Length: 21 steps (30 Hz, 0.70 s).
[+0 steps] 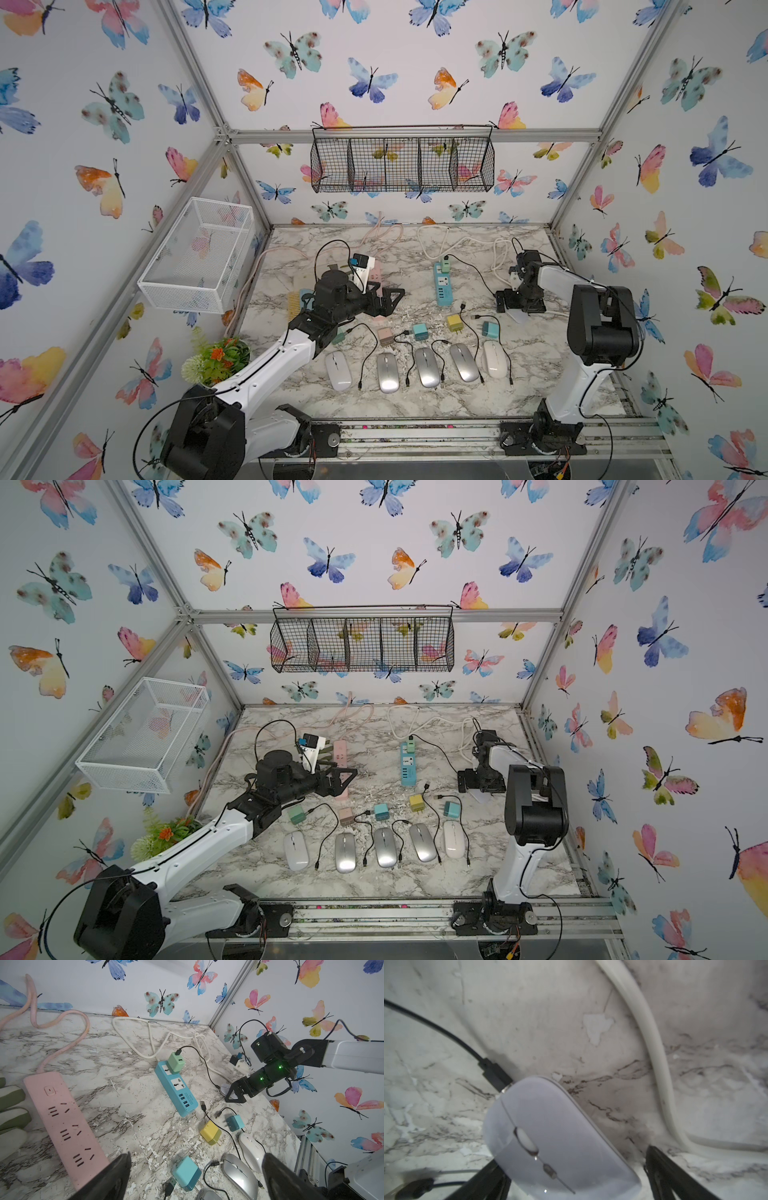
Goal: Unplug the wireless mouse
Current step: Pick up the mouse from the center of the board.
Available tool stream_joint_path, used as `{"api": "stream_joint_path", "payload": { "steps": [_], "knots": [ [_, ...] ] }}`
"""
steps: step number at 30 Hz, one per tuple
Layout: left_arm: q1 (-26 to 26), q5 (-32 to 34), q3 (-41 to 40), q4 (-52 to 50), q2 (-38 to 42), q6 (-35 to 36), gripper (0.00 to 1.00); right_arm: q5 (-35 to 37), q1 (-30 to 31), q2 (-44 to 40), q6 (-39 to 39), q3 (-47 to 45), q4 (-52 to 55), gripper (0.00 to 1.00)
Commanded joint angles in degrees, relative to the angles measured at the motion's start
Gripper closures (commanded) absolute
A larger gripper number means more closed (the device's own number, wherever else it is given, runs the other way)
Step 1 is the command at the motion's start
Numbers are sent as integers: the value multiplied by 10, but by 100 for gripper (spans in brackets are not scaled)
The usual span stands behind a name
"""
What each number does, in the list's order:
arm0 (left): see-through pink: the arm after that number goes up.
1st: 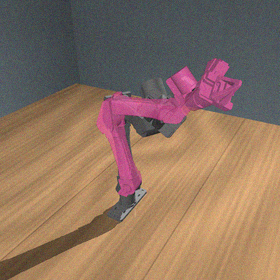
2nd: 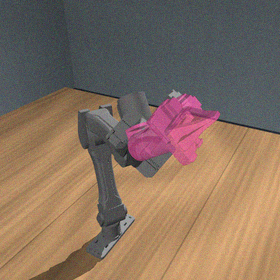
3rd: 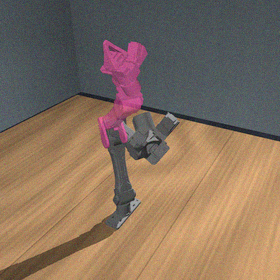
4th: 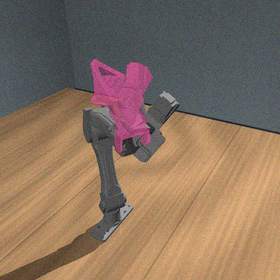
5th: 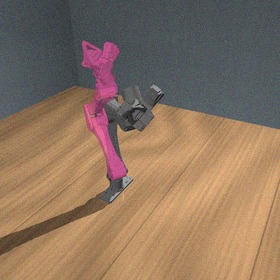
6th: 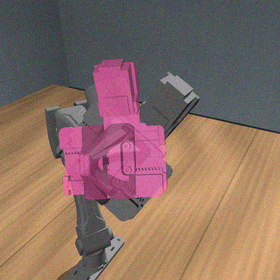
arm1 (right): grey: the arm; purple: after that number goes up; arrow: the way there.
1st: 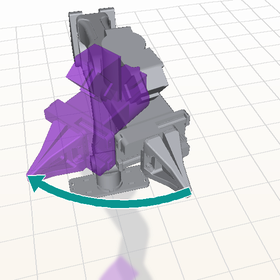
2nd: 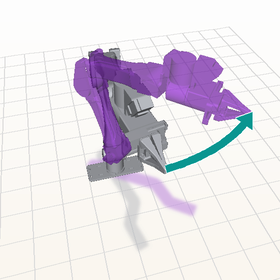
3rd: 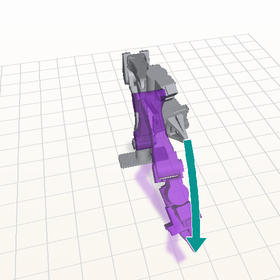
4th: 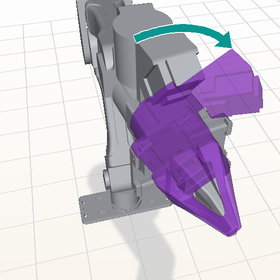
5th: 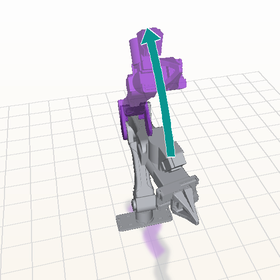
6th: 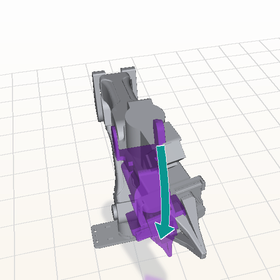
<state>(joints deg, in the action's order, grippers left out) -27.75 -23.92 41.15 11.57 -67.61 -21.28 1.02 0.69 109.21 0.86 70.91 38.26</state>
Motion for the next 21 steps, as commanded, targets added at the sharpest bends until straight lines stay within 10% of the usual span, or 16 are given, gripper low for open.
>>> {"api": "stream_joint_path", "payload": {
  "steps": [1,21],
  "knots": [
    [4,-16,14,-6,3,-1,2,-24,-1,27,20,12,4,2],
    [5,39,32,-26,0,-25,2,-57,14,-65,-9,-45,-17,52]
  ]
}}
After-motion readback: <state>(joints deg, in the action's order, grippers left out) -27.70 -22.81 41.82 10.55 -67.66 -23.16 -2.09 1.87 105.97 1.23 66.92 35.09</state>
